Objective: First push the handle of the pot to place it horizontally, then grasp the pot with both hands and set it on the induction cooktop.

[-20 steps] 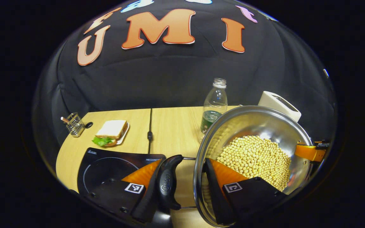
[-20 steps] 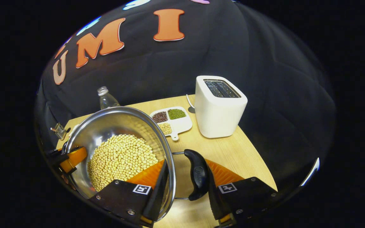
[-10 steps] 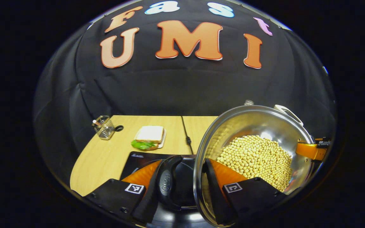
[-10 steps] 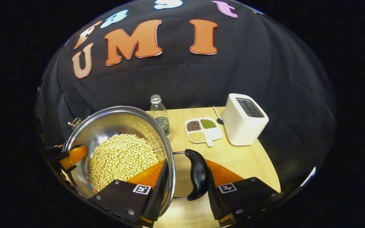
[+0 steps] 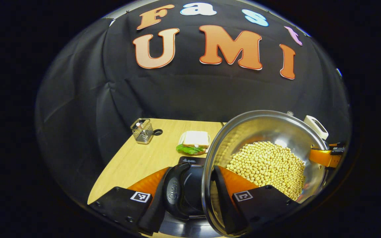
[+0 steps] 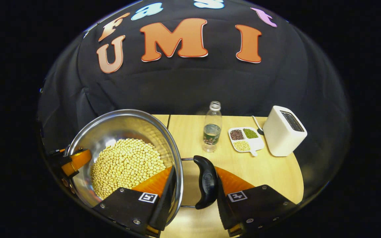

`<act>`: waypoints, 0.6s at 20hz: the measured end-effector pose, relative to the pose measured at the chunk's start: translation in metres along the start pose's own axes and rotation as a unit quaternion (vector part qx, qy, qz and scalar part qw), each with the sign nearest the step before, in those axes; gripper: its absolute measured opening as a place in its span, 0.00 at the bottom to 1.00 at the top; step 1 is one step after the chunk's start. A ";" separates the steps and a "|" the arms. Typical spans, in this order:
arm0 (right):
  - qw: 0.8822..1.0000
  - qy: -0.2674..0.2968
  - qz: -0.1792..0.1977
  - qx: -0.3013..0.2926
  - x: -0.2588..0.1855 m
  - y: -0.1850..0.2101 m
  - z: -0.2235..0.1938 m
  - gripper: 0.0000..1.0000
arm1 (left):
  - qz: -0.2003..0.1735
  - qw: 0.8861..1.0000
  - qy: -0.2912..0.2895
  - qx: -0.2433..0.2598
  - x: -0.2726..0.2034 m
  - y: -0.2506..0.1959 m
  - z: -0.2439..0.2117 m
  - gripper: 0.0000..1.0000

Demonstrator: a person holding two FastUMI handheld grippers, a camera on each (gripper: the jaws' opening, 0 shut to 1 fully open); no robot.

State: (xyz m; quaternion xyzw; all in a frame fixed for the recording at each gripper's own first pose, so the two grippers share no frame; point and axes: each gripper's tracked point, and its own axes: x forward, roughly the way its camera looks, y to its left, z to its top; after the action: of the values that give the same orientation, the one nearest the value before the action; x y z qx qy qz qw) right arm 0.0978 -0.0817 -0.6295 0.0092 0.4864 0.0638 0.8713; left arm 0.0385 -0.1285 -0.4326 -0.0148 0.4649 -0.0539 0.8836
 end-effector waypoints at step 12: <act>1.000 0.010 0.012 -0.019 0.009 0.000 -0.001 0.62 | 0.017 0.999 0.018 -0.021 -0.003 -0.005 -0.004 0.77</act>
State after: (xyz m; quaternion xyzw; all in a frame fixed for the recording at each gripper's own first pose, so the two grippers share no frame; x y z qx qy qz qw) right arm 0.1012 -0.0803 -0.6373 -0.0023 0.4932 0.0841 0.8658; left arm 0.0327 -0.1333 -0.4322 -0.0241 0.4822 -0.0298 0.8752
